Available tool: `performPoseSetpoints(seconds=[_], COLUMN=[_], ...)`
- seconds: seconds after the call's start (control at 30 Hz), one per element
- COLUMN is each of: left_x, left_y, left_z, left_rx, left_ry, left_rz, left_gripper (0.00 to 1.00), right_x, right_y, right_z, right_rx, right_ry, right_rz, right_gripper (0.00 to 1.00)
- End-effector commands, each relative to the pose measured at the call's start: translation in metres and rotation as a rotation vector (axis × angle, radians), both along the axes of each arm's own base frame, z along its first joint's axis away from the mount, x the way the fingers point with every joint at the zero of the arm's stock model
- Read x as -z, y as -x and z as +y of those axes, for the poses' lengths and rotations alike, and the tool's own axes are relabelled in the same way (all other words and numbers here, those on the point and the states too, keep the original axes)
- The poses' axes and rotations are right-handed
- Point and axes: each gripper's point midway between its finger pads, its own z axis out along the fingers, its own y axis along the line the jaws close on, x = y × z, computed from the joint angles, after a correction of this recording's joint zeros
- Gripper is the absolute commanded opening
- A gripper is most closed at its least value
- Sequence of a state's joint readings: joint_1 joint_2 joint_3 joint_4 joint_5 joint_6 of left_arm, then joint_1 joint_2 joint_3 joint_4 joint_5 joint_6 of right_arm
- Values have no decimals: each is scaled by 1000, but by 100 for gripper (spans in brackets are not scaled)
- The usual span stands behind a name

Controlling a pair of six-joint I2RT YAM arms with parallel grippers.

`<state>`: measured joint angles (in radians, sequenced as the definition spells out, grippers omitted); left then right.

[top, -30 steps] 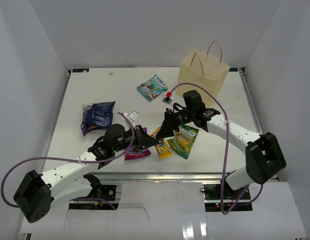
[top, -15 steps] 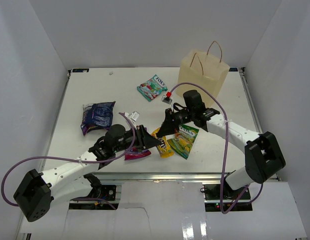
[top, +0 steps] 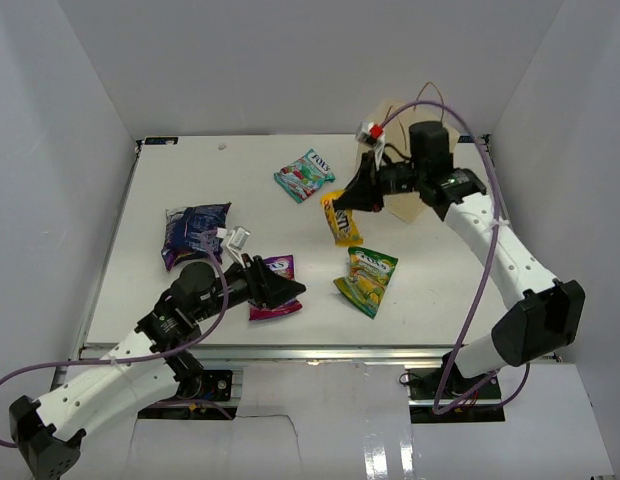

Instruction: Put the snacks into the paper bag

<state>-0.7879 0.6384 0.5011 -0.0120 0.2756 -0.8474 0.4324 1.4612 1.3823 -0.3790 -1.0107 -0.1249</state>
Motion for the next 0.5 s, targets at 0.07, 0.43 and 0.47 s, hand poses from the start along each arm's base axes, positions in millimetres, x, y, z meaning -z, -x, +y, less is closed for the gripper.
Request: performPoseSetpoints(seconds=[0.07,0.43,0.47], left_x=[49,65,63], left_y=[0,-12,-13], left_z=[33,70,73], left_rx=[-144,-356,-373], left_ry=[-194,-260,-262], left_rz=[150,207,203], left_gripper=[71,73,74], right_x=[-122,-207,-202], right_y=[-66,-193,-201], right_z=[-51,-160,-166], right_rx=[235,858,878], right_ry=[-50,3,14], right_rz=[-408,-665,-661], right_gripper=[8,8,8])
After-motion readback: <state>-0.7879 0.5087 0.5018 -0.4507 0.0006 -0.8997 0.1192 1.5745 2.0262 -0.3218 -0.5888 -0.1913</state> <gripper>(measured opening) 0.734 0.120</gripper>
